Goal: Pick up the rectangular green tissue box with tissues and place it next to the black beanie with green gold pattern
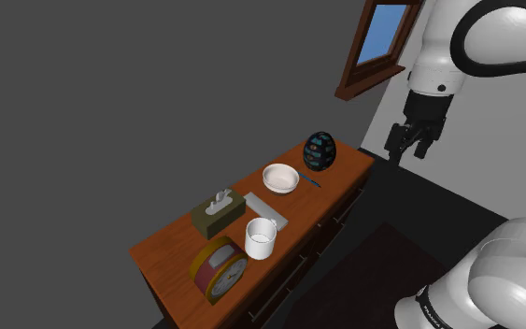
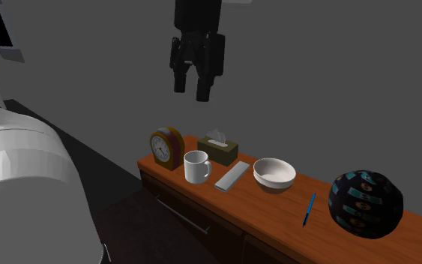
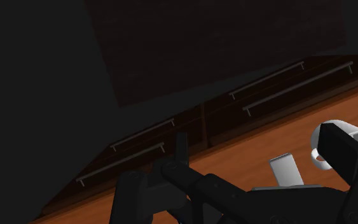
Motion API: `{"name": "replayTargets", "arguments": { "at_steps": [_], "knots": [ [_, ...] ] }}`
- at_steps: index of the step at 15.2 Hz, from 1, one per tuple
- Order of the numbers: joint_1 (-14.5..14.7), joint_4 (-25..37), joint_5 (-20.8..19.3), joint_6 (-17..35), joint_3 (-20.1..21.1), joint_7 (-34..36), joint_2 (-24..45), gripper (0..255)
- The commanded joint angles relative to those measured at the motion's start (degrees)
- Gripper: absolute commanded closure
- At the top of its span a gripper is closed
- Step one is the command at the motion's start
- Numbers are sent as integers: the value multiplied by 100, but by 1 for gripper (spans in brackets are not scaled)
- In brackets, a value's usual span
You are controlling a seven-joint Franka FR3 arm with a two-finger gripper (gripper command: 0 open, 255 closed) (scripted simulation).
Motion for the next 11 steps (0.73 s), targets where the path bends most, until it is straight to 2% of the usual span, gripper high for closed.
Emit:
{"name": "replayTargets", "arguments": {
  "at_steps": [1,11],
  "knots": [
    [0,0,0,0,0,0,0,0],
    [339,-943,859,2328,479,719,746,0]
  ]
}}
